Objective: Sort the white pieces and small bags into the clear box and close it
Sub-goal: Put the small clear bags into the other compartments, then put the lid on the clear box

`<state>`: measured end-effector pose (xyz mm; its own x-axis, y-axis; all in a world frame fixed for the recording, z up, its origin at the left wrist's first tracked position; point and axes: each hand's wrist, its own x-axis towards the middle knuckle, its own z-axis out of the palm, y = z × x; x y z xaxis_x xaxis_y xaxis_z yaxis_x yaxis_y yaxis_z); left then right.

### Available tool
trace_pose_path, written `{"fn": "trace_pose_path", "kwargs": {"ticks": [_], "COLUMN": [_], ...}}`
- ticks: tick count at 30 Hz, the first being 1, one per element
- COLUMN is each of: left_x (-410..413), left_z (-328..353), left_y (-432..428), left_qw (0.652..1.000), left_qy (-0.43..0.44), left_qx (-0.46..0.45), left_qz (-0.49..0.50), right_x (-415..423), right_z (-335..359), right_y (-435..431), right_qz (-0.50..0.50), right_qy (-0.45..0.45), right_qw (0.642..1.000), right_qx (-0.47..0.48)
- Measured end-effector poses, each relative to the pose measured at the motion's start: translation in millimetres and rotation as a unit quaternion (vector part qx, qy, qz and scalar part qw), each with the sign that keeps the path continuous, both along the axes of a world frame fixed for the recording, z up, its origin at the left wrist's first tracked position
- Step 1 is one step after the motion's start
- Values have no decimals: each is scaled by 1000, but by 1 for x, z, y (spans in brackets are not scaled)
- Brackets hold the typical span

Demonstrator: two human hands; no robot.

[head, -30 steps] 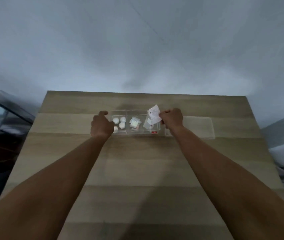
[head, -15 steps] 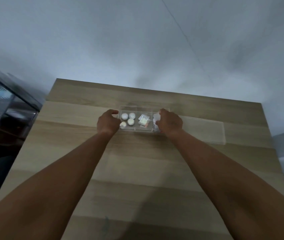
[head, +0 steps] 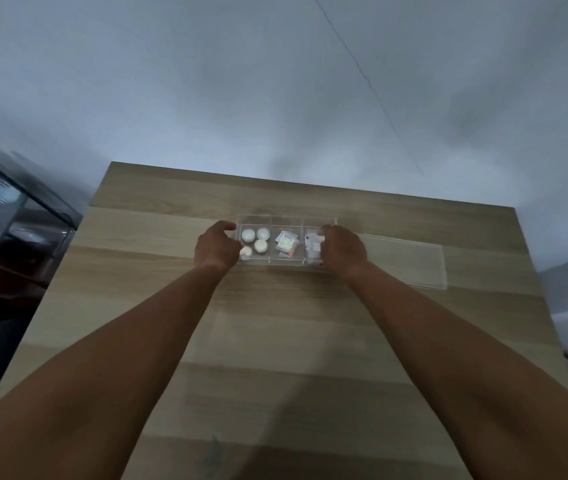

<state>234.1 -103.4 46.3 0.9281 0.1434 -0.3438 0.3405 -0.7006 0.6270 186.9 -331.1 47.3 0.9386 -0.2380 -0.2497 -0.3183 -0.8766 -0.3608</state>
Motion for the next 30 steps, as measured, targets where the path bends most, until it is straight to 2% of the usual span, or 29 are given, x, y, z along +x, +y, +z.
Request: {"fn": "trace_pose_path", "kwargs": {"ticks": [3,6,10,12,14,18,22,26,30], "left_x": [-1,-2,-13,-24,-38,-69,-86,-87,-85], "left_z": [2,6,22,31,36,34,24,11,-1], "left_y": [0,-1,-22,-44,-69,-126,-173,-204,-220], "left_qw": [1000,1000,992,982,973,950,932,938,943], "left_qy": [2,3,-122,-179,-197,-171,-111,0,51], "left_qx": [-2,-2,23,-14,-58,-121,-87,-10,47], "left_qz": [-7,-13,-26,-56,-102,-230,-333,-347,-325], "right_x": [-2,-7,-26,-40,-56,-88,-111,-126,-131], "right_z": [0,6,18,19,17,13,6,-5,-11], "right_y": [-4,-11,-37,-58,-79,-122,-151,-168,-170], "right_qz": [-22,-56,-124,-168,-206,-265,-298,-296,-282], "right_qy": [7,-57,-159,-184,-190,-181,-136,-67,-17], "right_qw": [999,991,972,962,954,944,943,951,955], "right_qx": [48,105,119,114,102,81,59,64,89]}}
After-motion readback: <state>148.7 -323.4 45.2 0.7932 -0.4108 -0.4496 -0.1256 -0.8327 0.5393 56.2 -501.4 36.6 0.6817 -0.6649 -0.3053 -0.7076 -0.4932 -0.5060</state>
